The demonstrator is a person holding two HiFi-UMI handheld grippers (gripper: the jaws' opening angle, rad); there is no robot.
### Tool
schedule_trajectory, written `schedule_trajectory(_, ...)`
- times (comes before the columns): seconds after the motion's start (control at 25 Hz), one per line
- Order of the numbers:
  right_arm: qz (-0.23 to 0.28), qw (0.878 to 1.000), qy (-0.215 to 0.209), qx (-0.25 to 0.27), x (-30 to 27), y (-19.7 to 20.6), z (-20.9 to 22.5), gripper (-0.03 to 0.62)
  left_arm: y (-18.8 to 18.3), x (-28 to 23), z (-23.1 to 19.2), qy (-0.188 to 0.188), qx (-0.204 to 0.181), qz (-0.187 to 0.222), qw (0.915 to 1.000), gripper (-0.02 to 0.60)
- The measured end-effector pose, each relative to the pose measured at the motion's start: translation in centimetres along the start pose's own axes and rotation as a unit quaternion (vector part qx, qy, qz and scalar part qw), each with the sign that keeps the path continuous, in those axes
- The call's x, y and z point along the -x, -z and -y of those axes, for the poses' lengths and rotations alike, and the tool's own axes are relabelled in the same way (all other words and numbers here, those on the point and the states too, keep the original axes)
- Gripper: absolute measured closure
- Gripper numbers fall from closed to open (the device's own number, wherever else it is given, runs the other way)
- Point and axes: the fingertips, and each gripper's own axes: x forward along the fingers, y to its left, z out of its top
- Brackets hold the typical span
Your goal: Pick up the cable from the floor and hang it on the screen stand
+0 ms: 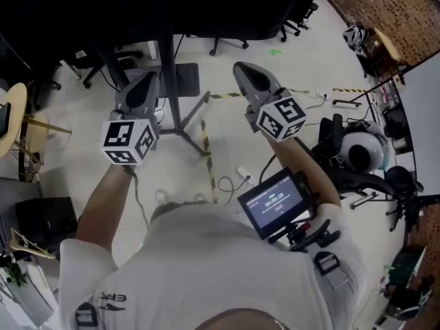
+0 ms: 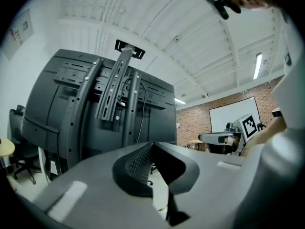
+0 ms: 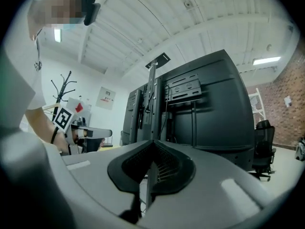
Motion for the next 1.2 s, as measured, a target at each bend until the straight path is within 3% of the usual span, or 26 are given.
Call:
schedule_trajectory(0.36,-0.015,0.999,0.000,-0.043,4.8,5.8,-7.9,0.579,3.5,8.5,0.8,-0.011,0.017,-0.002,0.9998,0.578)
schedule_trajectory(0.68,-0.019,0.999,0.007,-0.029,5.5,7.7,-21.5,0.579,5.9,18.8,-0.5,0.007,0.005,-0.002,1.0000,0.578)
schedule_trajectory(0.96,-0.040,0.998,0.023,-0.037,5.1,9.0,-23.7,0.579,7.3,19.5,-0.5,0.010,-0.022,-0.018,0.9996,0.580)
schedule_trajectory(1.2,-0.033,0.998,0.029,-0.049,4.6,9.0,-24.5,0.580,9.2,20.2,-0.5,-0.005,-0.018,-0.043,0.9989,0.580)
